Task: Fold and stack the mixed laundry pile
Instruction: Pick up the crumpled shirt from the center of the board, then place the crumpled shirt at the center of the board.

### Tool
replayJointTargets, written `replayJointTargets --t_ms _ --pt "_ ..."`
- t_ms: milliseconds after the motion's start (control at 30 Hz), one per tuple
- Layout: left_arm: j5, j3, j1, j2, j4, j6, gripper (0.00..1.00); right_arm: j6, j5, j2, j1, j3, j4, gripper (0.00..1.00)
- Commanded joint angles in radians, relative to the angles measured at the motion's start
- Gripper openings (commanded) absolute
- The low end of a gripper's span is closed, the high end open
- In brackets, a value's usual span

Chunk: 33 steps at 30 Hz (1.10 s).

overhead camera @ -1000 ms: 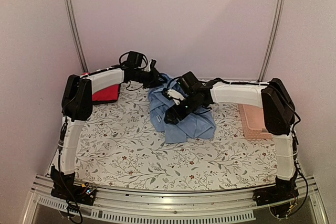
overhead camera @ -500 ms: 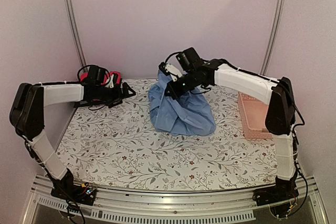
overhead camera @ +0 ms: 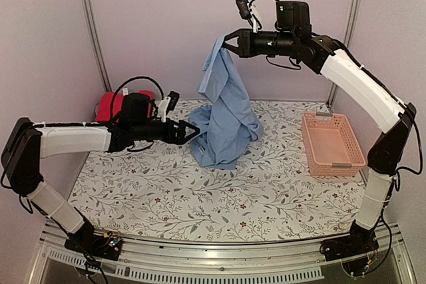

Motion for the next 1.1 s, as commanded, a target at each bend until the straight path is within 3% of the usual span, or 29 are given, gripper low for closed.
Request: replayJointTargets --t_ms 0,300,367,433,500,533,567,667,800,933,1067 --pt "-0.02 0.143 -0.045 0.014 0.105 0.097 1.0 0.059 -0.123 -0.007 0.009 0.015 0.111 0.0" --pt "0.06 0.307 -0.061 0.241 0.107 0.144 1.0 0.12 -0.22 -0.009 0.013 0.107 0.193 0.0" --pt "0.066 0.332 -0.061 0.286 0.109 0.146 0.94 0.122 -0.216 -0.008 0.012 0.132 0.194 0.0" --pt "0.105 0.372 -0.058 0.332 0.088 0.149 0.75 0.126 -0.204 -0.009 0.011 0.16 0.196 0.0" --pt "0.138 0.433 -0.053 0.38 0.009 0.153 0.39 0.126 -0.175 -0.013 0.008 0.185 0.192 0.0" --pt "0.151 0.462 -0.046 0.389 -0.037 0.155 0.15 0.122 -0.154 -0.016 0.002 0.191 0.19 0.0" --pt "0.16 0.481 -0.035 0.387 -0.072 0.149 0.02 0.121 -0.133 -0.024 -0.006 0.193 0.194 0.0" --pt "0.141 0.427 0.01 0.287 -0.084 0.119 0.0 0.116 -0.063 -0.073 -0.046 0.192 0.207 0.0" --pt "0.0 0.386 0.1 0.112 -0.111 0.061 0.0 0.107 0.025 -0.137 -0.108 0.178 0.217 0.0" --pt "-0.014 0.586 0.189 0.044 -0.298 0.047 0.0 0.099 0.078 -0.18 -0.145 0.117 0.219 0.0" --pt "-0.067 0.847 0.194 0.003 -0.443 0.114 0.0 0.161 -0.011 -0.166 -0.15 0.111 0.282 0.0"
